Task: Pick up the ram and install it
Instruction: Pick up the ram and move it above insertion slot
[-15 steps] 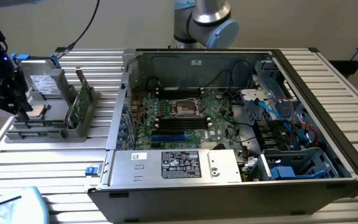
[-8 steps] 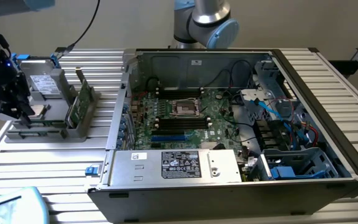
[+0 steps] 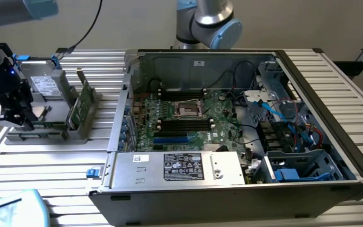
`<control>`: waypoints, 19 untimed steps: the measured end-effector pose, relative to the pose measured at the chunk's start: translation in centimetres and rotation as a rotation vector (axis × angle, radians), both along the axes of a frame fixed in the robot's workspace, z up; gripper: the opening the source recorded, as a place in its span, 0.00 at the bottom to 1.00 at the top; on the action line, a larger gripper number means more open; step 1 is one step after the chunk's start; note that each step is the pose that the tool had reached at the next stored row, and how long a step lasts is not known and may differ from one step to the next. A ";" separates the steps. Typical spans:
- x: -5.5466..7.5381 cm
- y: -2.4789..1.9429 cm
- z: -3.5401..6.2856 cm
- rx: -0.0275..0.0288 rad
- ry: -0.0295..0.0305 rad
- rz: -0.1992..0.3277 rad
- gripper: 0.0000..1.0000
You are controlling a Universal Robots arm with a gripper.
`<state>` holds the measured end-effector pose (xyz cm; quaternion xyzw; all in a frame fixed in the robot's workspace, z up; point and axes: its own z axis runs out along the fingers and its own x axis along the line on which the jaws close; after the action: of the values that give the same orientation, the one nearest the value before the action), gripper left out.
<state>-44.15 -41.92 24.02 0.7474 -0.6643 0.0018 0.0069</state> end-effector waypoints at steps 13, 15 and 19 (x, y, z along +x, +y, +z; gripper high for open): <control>0.3 -1.59 -1.45 0.0669 -0.0002 0.000 0.37; 0.3 -1.71 -1.79 0.0703 -0.0003 0.000 0.37; 0.4 -1.74 -2.33 0.0849 -0.0002 0.000 0.37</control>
<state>-43.75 -43.66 21.69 0.7470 -0.6638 -0.0263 -0.0249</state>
